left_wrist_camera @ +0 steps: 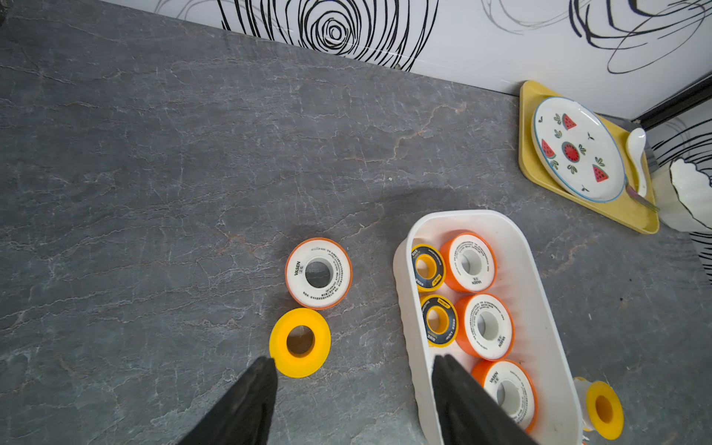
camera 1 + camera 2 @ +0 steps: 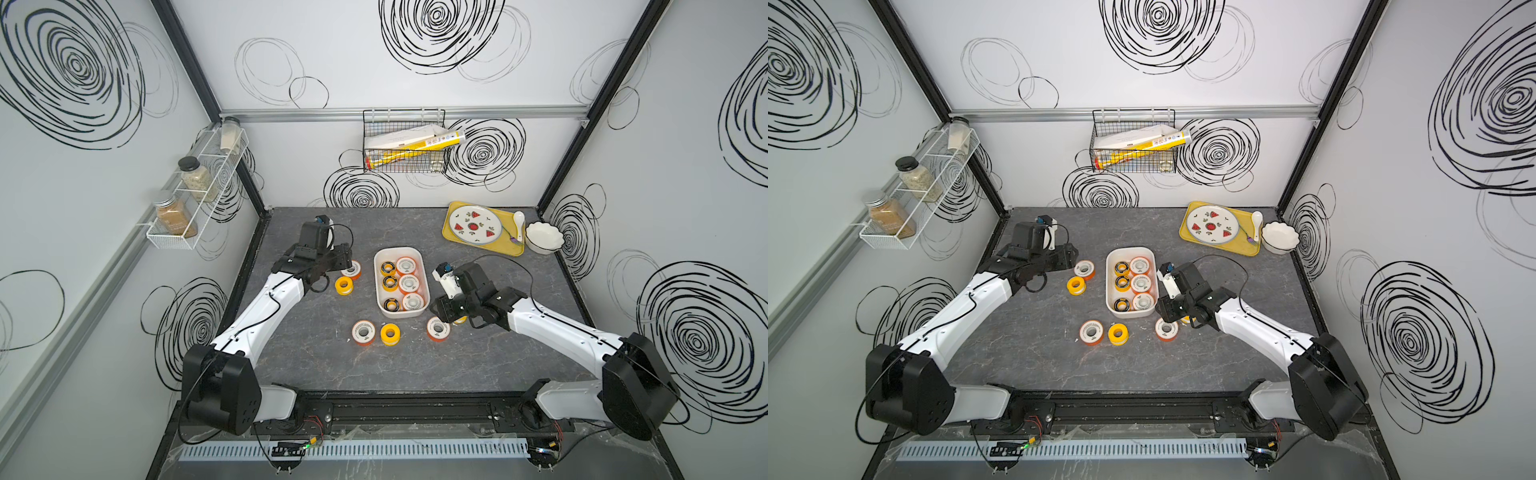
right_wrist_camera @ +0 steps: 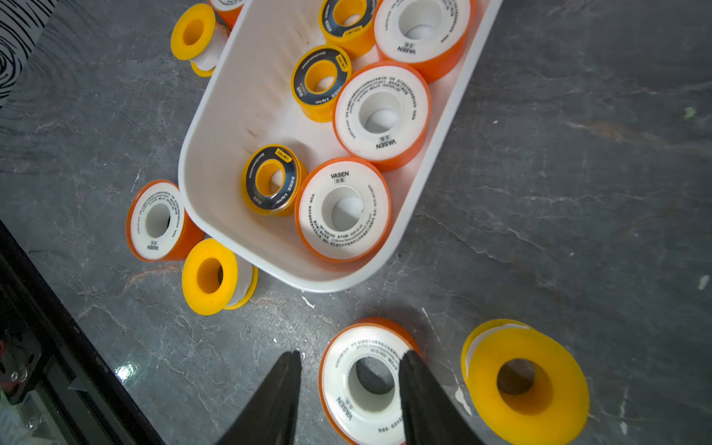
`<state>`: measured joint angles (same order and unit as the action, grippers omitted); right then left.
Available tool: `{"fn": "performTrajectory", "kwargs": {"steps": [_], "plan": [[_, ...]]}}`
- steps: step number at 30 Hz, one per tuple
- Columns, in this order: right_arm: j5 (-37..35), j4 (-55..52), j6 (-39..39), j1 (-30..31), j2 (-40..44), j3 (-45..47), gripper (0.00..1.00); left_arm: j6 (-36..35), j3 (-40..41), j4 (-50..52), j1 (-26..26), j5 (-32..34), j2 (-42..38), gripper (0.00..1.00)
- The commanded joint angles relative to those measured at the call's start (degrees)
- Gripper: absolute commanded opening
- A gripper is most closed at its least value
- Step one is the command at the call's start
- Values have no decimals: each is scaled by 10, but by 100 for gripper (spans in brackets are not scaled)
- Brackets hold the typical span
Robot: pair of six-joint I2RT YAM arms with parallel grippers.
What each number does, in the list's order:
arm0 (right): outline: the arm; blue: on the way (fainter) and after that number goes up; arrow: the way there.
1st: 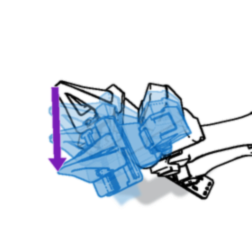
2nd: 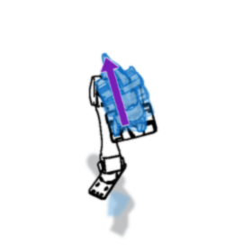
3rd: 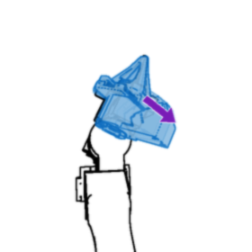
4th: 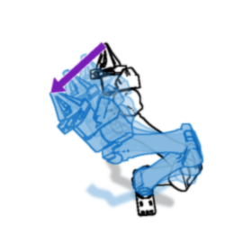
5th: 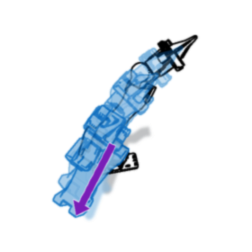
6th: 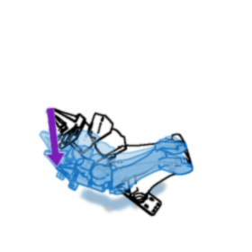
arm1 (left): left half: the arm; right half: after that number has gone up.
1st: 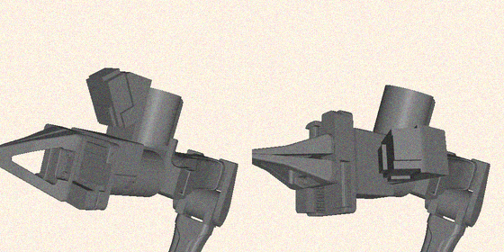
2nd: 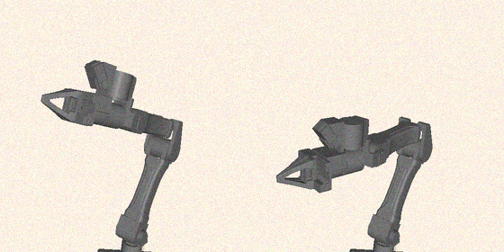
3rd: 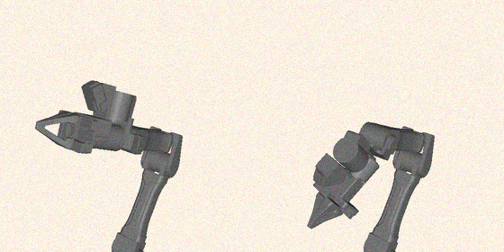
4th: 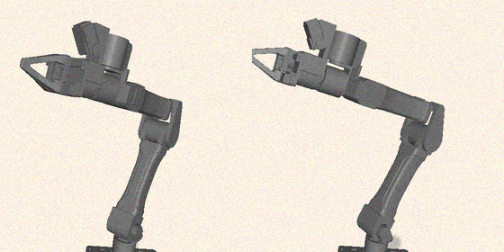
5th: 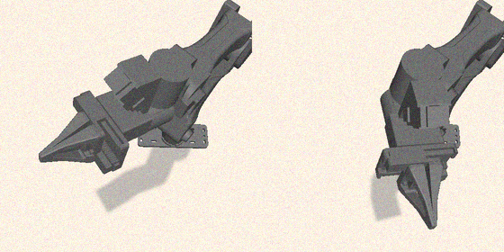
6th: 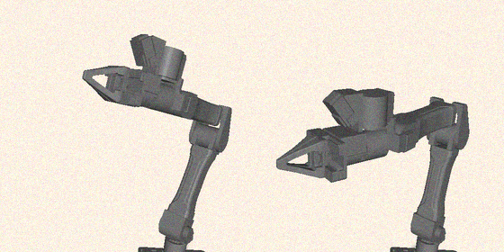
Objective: Put the sealing tape into the storage box
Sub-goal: Pick up the sealing tape at the center of the board.
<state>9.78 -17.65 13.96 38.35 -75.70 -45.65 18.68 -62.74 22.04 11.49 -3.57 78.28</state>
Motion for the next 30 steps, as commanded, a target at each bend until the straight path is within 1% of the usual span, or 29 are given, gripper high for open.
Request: {"fn": "performTrajectory", "kwargs": {"steps": [1,5,19,30], "plan": [[-24,15,15,20,-4,13,48,4,9,-25,-5,1,-13,71],[-48,27,24,36,-5,30,50,4,9,-24,-7,1,-11,71],[-67,31,31,72,-45,49,51,3,9,-23,-11,-10,-1,71],[-78,35,32,85,-81,51,51,1,7,-20,-11,-12,6,71]]}}
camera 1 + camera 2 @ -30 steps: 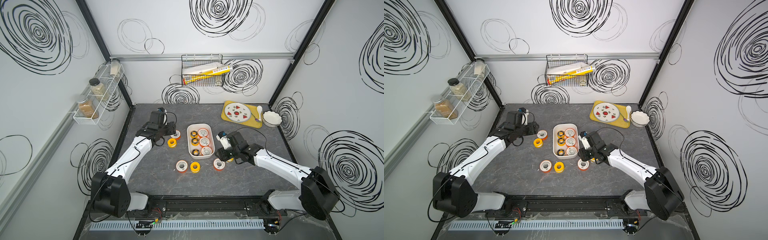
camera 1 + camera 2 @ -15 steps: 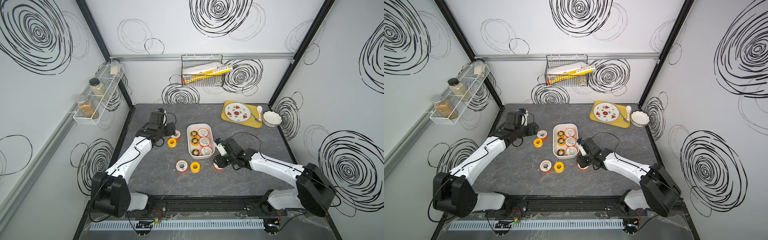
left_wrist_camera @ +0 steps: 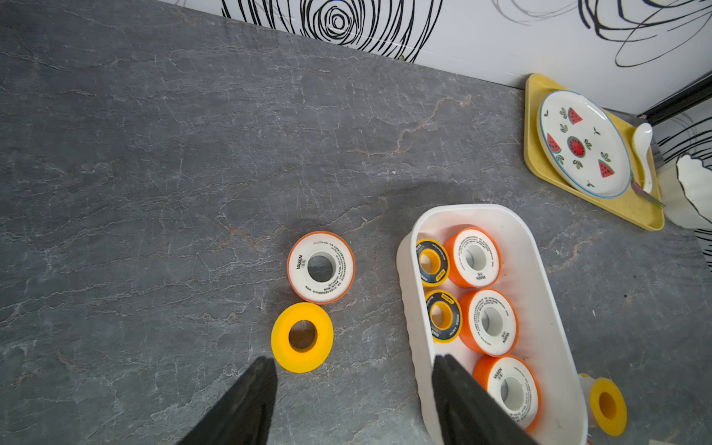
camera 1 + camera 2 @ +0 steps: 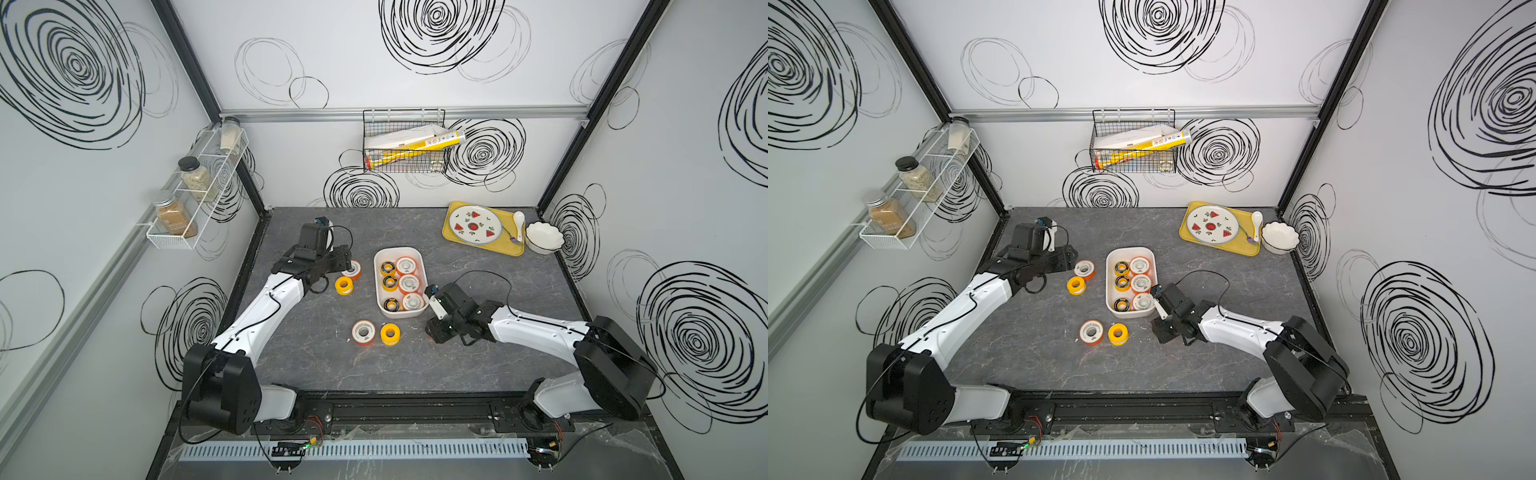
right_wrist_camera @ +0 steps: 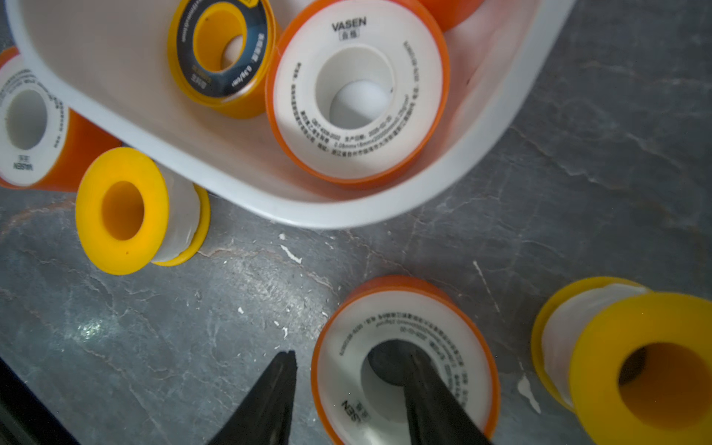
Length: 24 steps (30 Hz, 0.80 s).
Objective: Put the sealing tape into the storage box
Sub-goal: Pick up the sealing tape at the center of the board.
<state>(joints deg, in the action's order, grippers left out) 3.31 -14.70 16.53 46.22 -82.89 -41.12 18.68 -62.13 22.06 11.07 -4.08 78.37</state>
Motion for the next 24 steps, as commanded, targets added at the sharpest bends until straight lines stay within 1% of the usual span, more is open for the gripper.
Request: {"fn": "performTrajectory", "kwargs": {"steps": [1,6,10,15,19,24], "plan": [[-16,5,6,8,-12,6,51,0,0,-20,-6,-8,6,71],[-34,-3,7,19,-30,5,50,1,1,-19,-6,-10,10,71],[-63,-15,16,28,-37,2,45,1,1,-19,-7,-10,9,71],[-90,-28,39,32,-42,7,42,2,-1,-18,-7,-13,13,71],[-113,-37,58,32,-46,16,42,2,-1,-18,-6,-15,14,71],[-130,-48,64,32,-55,13,42,1,-2,-17,-7,-15,16,71]]}}
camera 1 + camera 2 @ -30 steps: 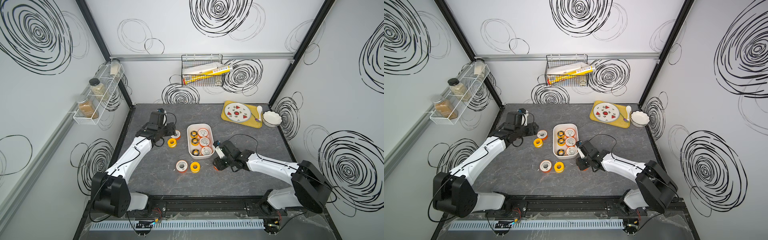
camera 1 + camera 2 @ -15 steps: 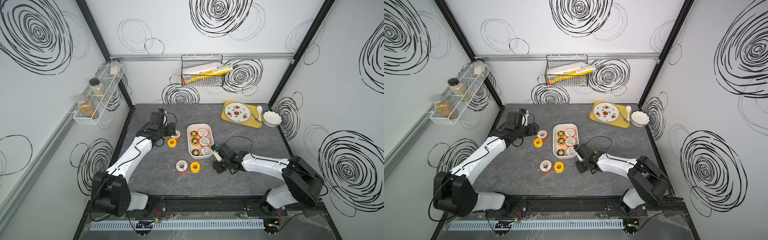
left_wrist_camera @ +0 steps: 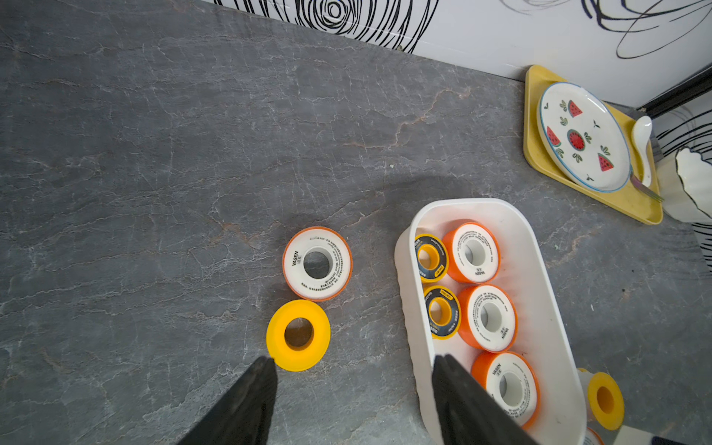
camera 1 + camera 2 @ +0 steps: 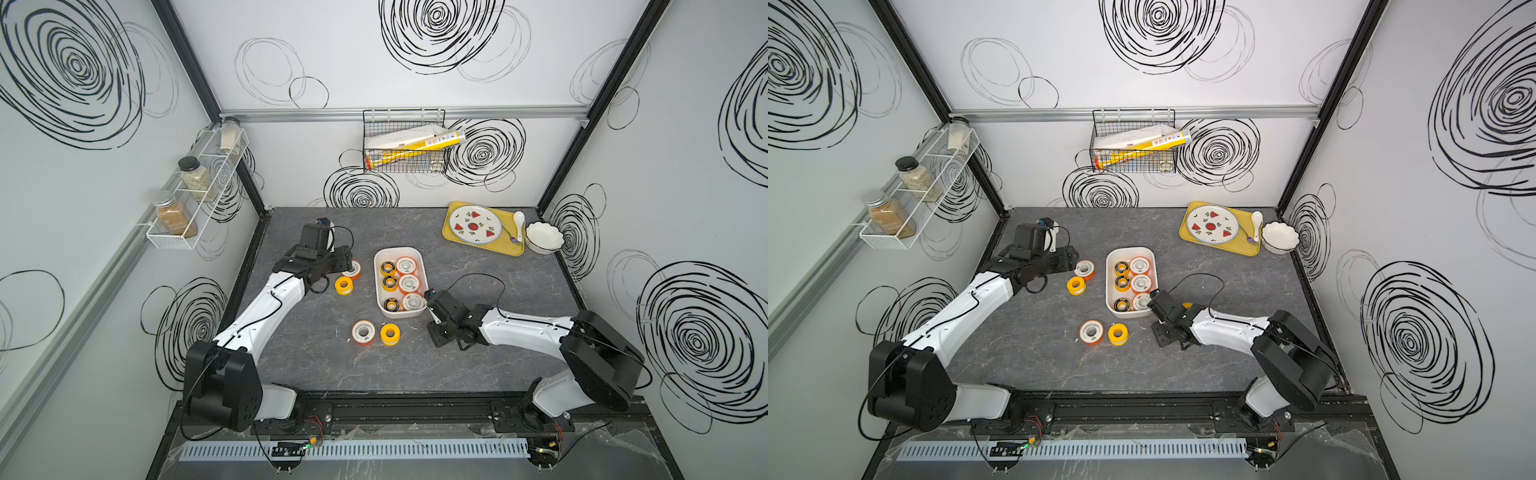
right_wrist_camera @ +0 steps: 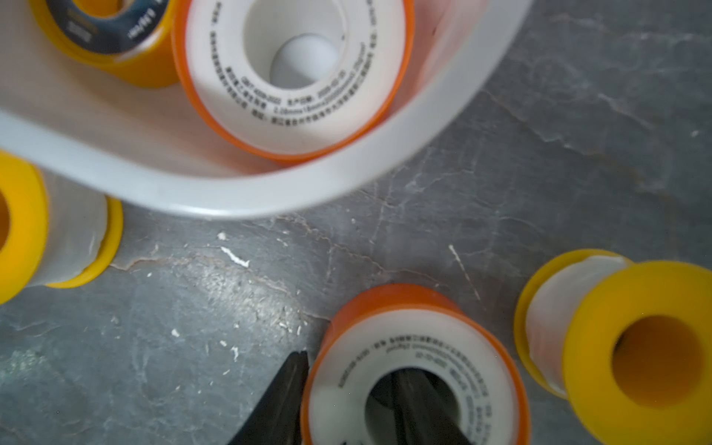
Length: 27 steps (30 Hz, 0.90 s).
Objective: Put the sealing tape into the storage box
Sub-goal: Pick up the sealing tape at the center of the board.
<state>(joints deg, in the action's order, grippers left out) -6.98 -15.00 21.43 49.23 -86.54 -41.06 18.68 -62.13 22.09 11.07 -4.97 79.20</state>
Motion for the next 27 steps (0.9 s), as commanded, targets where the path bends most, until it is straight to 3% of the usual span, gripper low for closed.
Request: {"fn": "performTrajectory", "kwargs": {"steps": [1,10,12,16,27], "plan": [[-29,-46,15,2,-19,10,42,2,-2,-16,-7,-4,8,71],[-38,-51,19,3,-30,7,43,2,-3,-15,-6,0,7,71],[-44,-56,24,3,-28,5,38,1,-3,-14,-6,0,6,71],[-49,-61,33,3,14,4,29,2,-3,-15,-7,0,6,71],[-60,-98,32,-17,107,-49,30,1,-4,-13,-6,-1,5,71]]}}
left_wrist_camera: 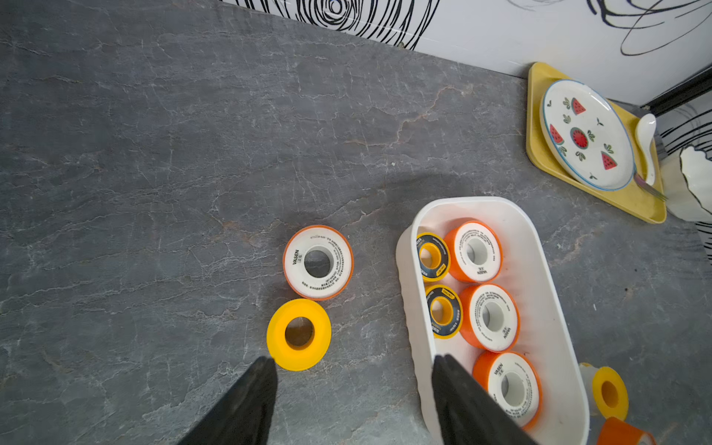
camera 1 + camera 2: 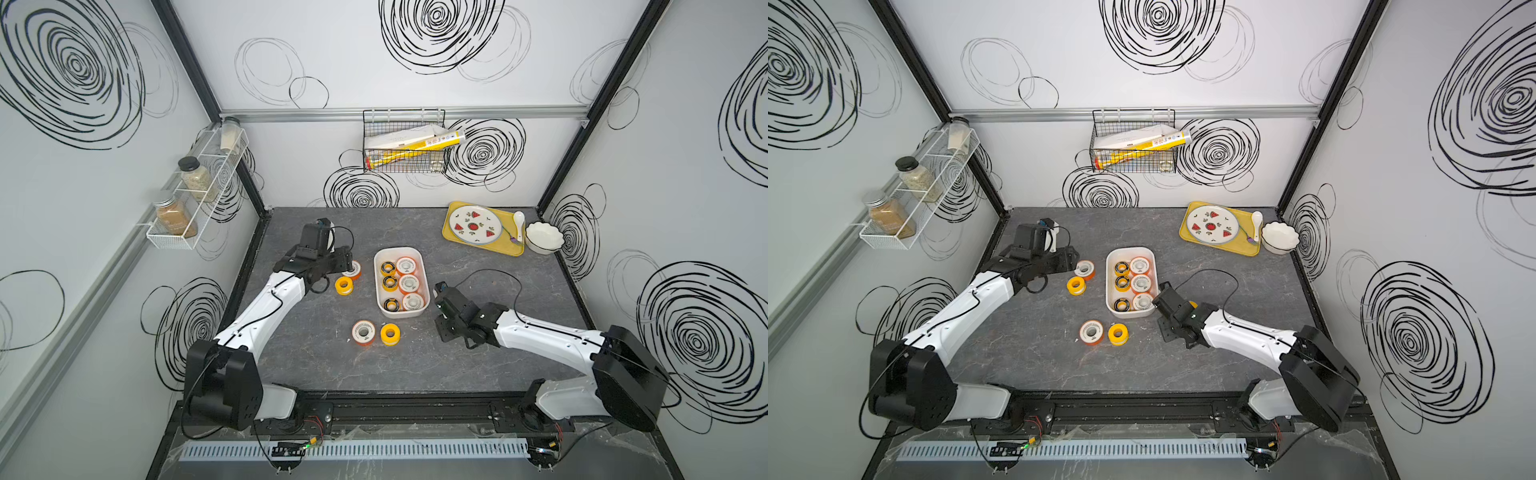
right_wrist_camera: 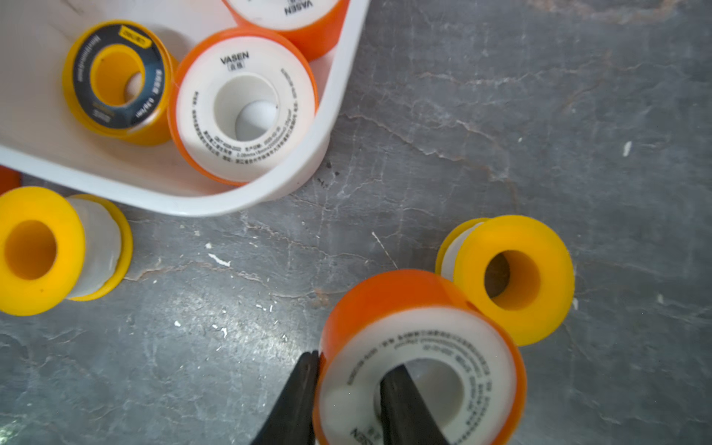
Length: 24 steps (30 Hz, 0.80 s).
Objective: Put the sealing tape into the storage box
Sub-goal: Pick up the sealing tape at the center of the board, then place the sealing tape in the storage box.
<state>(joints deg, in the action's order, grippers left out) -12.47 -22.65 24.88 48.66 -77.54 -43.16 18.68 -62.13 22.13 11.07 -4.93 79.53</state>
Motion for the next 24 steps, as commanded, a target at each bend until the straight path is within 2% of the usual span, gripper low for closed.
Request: {"fn": "performTrajectory", "kwargs": {"steps": [1,10,16,24], "plan": [[3,-21,-6,-18,19,-35,30,2,-4,-14,-6,-1,2,71],[113,25,-51,-91,-2,-127,30,1,-4,-14,-6,-3,3,71],[156,32,-76,-110,-97,-237,30,1,-3,-15,-7,-2,2,71],[166,4,-83,-111,-239,-382,30,2,-2,-15,-6,-3,5,71]]}}
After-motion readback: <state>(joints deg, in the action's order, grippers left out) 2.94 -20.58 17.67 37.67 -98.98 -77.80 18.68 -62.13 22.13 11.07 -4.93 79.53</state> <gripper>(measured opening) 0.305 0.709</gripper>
